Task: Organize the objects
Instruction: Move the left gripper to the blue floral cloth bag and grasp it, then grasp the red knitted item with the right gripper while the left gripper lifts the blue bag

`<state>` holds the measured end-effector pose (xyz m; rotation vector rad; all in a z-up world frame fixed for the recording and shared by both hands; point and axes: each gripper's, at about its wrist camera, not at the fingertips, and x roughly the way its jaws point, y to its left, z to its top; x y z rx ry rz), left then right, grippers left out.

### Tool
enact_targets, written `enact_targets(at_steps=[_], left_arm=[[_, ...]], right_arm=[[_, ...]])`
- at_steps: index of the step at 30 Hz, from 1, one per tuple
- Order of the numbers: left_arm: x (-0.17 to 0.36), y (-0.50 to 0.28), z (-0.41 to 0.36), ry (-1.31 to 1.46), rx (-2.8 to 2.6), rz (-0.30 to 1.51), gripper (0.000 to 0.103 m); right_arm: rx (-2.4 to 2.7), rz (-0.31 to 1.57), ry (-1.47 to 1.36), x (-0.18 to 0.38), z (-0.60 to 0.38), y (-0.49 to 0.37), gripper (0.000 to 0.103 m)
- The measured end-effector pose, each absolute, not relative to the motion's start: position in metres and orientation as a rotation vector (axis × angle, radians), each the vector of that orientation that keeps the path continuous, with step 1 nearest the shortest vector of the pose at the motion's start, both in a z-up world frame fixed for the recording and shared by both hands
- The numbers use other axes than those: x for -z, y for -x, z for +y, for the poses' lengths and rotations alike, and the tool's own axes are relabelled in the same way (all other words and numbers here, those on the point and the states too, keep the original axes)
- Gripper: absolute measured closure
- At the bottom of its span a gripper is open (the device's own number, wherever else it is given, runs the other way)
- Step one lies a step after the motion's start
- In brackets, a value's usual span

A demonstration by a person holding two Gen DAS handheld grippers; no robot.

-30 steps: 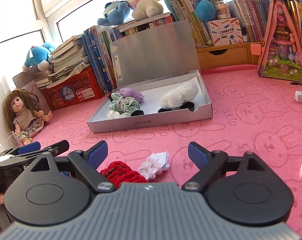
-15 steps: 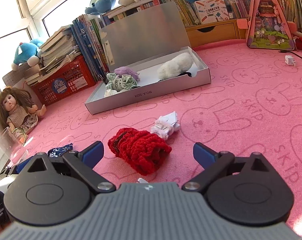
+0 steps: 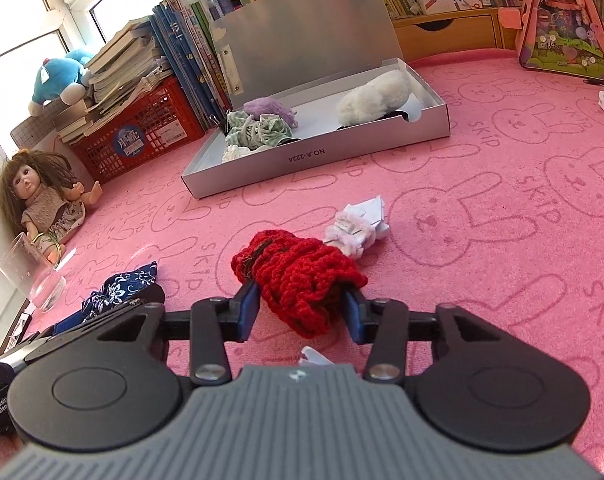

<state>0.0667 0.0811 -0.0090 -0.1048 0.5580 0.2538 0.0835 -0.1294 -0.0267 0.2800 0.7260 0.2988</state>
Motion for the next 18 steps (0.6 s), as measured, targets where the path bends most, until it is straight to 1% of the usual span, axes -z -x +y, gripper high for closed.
enact_targets(at_steps=[3, 7, 9, 10, 11, 12, 13, 14, 15, 16, 18], left_arm=[[0.009, -0.068, 0.082, 0.109, -0.251, 0.561, 0.005], [0.010, -0.068, 0.083, 0.121, -0.248, 0.563, 0.005], [0.010, -0.068, 0.083, 0.122, -0.249, 0.563, 0.005], [0.010, -0.069, 0.083, 0.120, -0.249, 0.563, 0.005], [0.010, -0.069, 0.083, 0.118, -0.249, 0.563, 0.005], [0.010, -0.069, 0.083, 0.116, -0.250, 0.563, 0.005], [0.010, -0.069, 0.082, 0.115, -0.250, 0.563, 0.005], [0.010, -0.069, 0.082, 0.114, -0.251, 0.563, 0.005], [0.010, -0.069, 0.082, 0.114, -0.251, 0.564, 0.005], [0.010, -0.069, 0.083, 0.114, -0.250, 0.564, 0.005], [0.010, -0.068, 0.083, 0.115, -0.250, 0.563, 0.005]], right_arm=[[-0.333, 0.713, -0.232, 0.021, -0.134, -0.083, 0.070], [-0.367, 0.711, -0.150, 0.013, -0.143, -0.084, 0.072], [-0.348, 0.710, -0.100, 0.011, -0.148, -0.085, 0.071], [-0.337, 0.710, -0.081, 0.010, -0.150, -0.085, 0.066], [-0.309, 0.712, -0.067, 0.009, -0.154, -0.086, 0.050], [-0.277, 0.715, -0.065, 0.008, -0.157, -0.087, 0.045], [-0.252, 0.713, -0.066, 0.008, -0.160, -0.087, 0.042], [-0.228, 0.703, -0.076, 0.007, -0.163, -0.086, 0.036], [-0.215, 0.693, -0.085, 0.006, -0.164, -0.085, 0.034], [-0.218, 0.682, -0.090, 0.005, -0.163, -0.082, 0.034], [-0.234, 0.647, -0.084, 0.004, -0.157, -0.077, 0.029]])
